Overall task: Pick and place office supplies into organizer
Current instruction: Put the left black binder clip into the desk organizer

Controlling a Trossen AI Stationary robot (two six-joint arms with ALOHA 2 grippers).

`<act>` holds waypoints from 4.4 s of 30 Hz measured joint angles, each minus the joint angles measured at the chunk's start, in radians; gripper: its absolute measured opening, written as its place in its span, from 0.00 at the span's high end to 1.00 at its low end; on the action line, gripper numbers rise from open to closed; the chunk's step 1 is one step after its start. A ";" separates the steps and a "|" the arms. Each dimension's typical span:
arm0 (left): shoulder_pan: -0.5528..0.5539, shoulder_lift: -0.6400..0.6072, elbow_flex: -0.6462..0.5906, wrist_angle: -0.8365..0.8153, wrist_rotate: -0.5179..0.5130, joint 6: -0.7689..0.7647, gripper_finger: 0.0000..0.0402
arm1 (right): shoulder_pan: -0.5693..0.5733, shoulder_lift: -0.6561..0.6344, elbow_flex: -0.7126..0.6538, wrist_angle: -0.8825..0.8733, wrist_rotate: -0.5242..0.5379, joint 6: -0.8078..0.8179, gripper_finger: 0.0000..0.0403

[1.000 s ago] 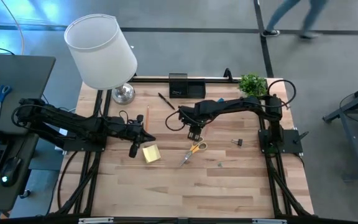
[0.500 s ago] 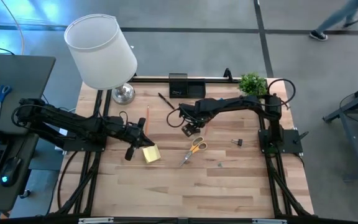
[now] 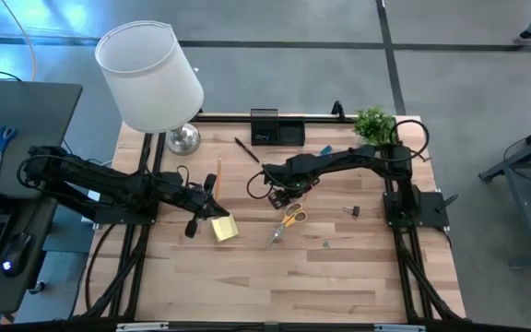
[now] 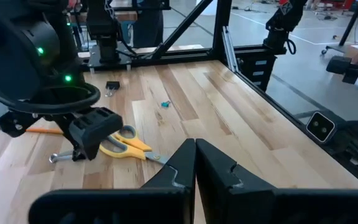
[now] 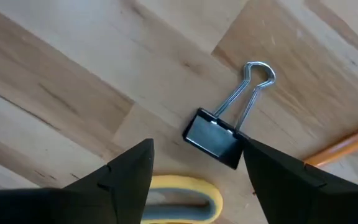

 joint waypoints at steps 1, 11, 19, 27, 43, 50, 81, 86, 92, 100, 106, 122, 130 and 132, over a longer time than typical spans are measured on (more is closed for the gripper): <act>0.000 0.000 0.000 0.000 0.000 0.002 1.00 | -0.001 0.002 0.001 -0.003 0.000 0.011 0.40; 0.000 0.000 0.000 -0.020 0.003 0.010 1.00 | -0.010 0.007 0.000 -0.027 0.021 0.038 0.47; 0.000 0.000 0.000 -0.052 0.003 -0.013 1.00 | -0.012 0.007 0.000 -0.028 0.068 -0.015 0.59; 0.000 0.000 0.000 -0.063 0.004 -0.038 1.00 | -0.023 0.007 0.000 -0.009 0.061 -0.033 0.66; 0.000 0.000 0.000 -0.079 0.003 -0.038 1.00 | 0.035 0.006 0.000 0.224 -0.006 -0.549 0.75; 0.000 0.000 0.000 -0.080 0.003 -0.038 1.00 | 0.064 0.005 0.000 0.276 -0.029 -0.631 0.79; 0.000 0.000 0.000 -0.098 -0.005 -0.035 1.00 | -0.025 0.004 -0.001 0.300 -0.027 -1.412 0.50; 0.000 0.000 0.000 -0.098 -0.008 -0.035 1.00 | -0.041 0.004 -0.001 0.294 -0.073 -1.410 0.52; 0.000 0.000 0.000 -0.101 -0.008 -0.038 1.00 | -0.035 0.034 0.000 0.293 -0.096 -1.410 0.51; 0.000 0.000 0.000 -0.106 -0.008 -0.038 1.00 | -0.038 0.063 0.003 0.300 -0.108 -1.409 0.56; 0.000 0.000 0.000 -0.106 -0.008 -0.038 1.00 | -0.038 0.064 0.004 0.296 -0.111 -1.410 0.65; 0.000 0.000 0.000 -0.099 -0.008 -0.039 1.00 | -0.124 0.039 0.205 0.467 0.209 -1.662 0.66; 0.000 0.000 0.000 -0.105 -0.005 -0.039 1.00 | -0.259 0.039 0.241 0.505 0.200 -1.645 0.64; 0.000 0.000 0.000 -0.105 -0.005 -0.039 1.00 | -0.282 0.040 0.241 0.504 0.163 -1.633 0.64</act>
